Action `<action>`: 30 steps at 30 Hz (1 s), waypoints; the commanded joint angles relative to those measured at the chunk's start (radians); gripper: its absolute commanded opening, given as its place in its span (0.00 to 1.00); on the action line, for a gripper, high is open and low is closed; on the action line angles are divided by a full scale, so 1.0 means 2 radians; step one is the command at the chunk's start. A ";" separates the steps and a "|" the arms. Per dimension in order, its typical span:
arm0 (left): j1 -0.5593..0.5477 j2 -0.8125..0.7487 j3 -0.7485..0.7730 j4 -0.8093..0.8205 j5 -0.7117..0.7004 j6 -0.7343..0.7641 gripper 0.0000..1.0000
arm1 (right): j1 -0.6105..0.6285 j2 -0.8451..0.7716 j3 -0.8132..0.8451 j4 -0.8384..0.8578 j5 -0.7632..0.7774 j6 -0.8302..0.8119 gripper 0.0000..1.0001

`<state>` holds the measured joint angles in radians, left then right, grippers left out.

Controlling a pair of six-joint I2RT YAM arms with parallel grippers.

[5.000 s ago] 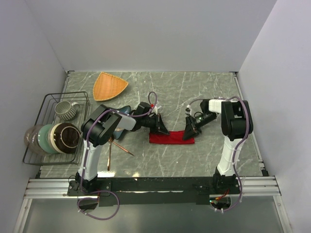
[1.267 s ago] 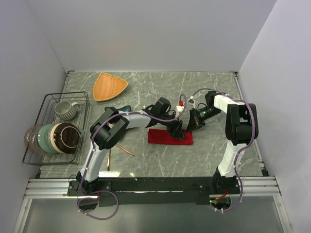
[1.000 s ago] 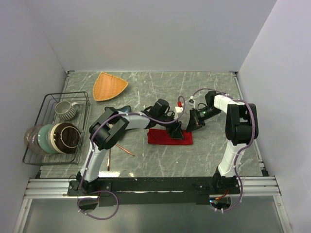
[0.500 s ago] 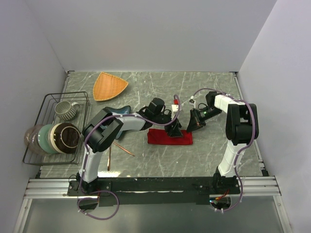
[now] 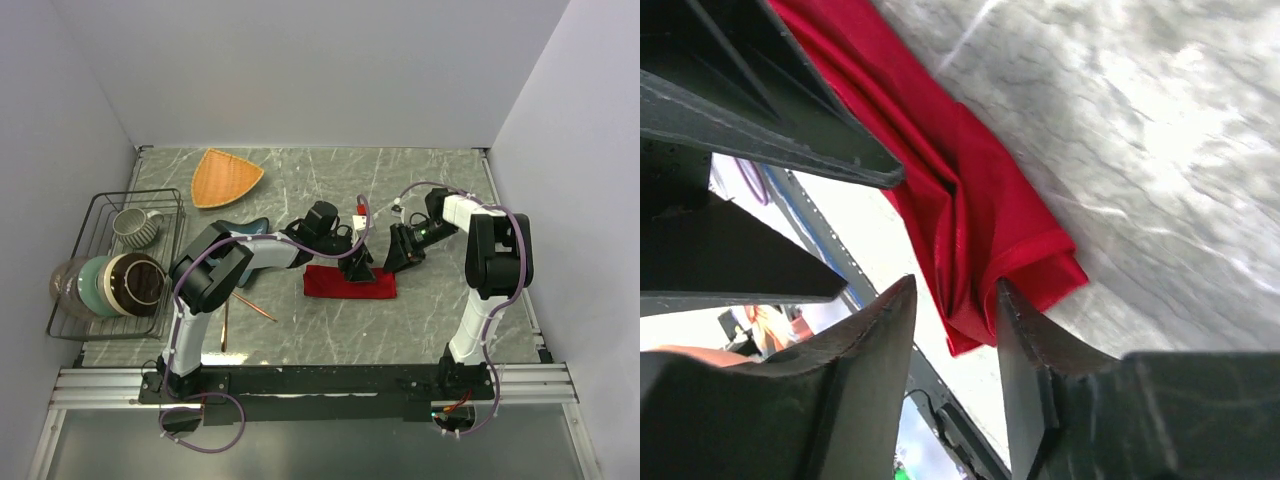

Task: Fold the napkin into a case and place the utensils inside
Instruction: Insert the top corner of the smaller rectangle folded napkin into the folded napkin.

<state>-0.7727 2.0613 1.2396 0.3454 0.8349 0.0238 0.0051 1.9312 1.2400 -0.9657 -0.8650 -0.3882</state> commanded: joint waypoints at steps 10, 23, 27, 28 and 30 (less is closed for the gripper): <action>0.000 -0.024 0.001 0.018 0.023 0.010 0.73 | -0.020 -0.038 0.021 -0.023 -0.011 0.003 0.48; -0.009 -0.001 0.039 -0.014 0.023 0.061 0.75 | -0.009 -0.020 0.023 -0.036 -0.004 -0.020 0.20; -0.016 0.012 0.055 -0.027 0.017 0.075 0.76 | -0.010 -0.021 0.020 -0.036 -0.003 -0.024 0.12; -0.016 0.013 0.062 -0.030 0.017 0.077 0.76 | -0.010 -0.019 0.020 -0.038 -0.003 -0.026 0.10; -0.017 0.022 0.070 -0.038 0.017 0.079 0.76 | -0.010 -0.018 0.021 -0.041 -0.002 -0.031 0.03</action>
<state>-0.7948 2.0708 1.3247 0.2821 0.8413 0.1211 -0.0193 1.8969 1.2457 -1.0168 -0.8616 -0.4171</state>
